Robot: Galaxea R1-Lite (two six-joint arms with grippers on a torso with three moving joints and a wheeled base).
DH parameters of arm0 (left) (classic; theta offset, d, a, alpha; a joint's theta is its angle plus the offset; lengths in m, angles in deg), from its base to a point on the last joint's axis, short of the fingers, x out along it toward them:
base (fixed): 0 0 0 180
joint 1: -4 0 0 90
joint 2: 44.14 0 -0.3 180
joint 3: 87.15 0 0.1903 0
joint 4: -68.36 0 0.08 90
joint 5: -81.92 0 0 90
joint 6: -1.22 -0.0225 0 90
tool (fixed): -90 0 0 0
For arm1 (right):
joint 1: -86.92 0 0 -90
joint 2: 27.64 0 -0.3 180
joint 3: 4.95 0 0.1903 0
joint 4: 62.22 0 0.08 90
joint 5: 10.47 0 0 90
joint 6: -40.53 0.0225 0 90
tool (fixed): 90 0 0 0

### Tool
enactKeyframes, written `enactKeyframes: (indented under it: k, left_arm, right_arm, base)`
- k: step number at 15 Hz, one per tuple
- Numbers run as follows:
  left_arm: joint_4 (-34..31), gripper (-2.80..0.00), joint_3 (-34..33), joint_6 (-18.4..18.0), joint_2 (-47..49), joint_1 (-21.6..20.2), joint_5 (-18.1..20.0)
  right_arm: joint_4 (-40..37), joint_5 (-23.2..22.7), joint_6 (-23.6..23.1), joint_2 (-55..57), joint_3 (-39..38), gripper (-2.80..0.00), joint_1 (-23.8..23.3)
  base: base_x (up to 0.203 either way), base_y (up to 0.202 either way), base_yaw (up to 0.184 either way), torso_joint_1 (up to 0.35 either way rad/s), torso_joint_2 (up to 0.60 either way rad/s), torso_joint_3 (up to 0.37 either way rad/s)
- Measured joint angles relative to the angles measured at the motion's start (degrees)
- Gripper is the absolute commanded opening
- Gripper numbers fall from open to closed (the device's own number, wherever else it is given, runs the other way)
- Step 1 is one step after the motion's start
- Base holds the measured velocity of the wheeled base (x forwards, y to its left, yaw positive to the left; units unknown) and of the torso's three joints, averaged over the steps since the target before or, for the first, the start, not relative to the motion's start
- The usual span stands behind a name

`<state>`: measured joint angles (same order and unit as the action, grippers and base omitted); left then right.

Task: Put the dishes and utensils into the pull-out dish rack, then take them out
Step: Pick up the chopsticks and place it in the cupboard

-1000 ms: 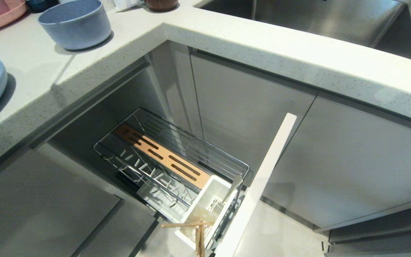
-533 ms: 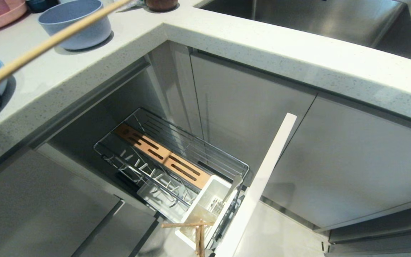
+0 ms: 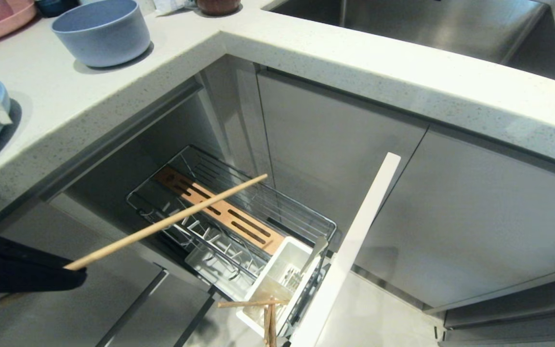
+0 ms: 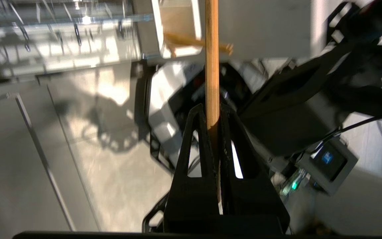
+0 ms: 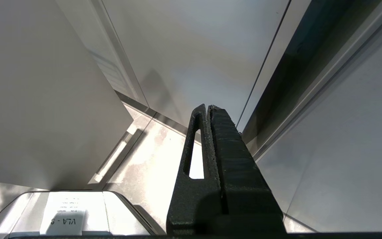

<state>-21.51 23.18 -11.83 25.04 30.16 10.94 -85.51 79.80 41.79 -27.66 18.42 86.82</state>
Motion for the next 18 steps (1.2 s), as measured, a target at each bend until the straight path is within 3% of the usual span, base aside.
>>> enactKeyframes:
  k: [4, 8, 11, 18]
  left_arm:
    - [-0.66, -2.8, -1.98, -0.1, 2.7, 2.84, -7.32]
    - [-6.59, -2.8, -2.69, -1.35, 4.77, 6.22, -15.2]
    - [-10.24, -2.8, -2.83, -1.37, 6.77, 8.98, -16.79]
    - [-10.04, -2.8, -5.06, -1.24, 11.39, 12.51, -17.46]
  right_arm:
    - [0.0, 0.0, 0.0, -0.02, 0.0, -2.8, 0.0]
    - [0.0, 0.0, 0.0, -0.02, 0.0, -2.8, 0.0]
    - [0.0, 0.0, -0.02, -0.02, 0.0, -2.8, 0.0]
    - [0.0, 0.0, -0.02, -0.01, 0.0, -2.8, 0.0]
  base:
    - [0.0, 0.0, 0.0, 0.0, 0.0, 0.0]
    - [0.0, 0.0, 0.0, 0.0, 0.0, 0.0]
    - [0.0, 0.0, 0.0, 0.0, 0.0, 0.0]
    - [0.0, 0.0, 0.0, 0.0, 0.0, 0.0]
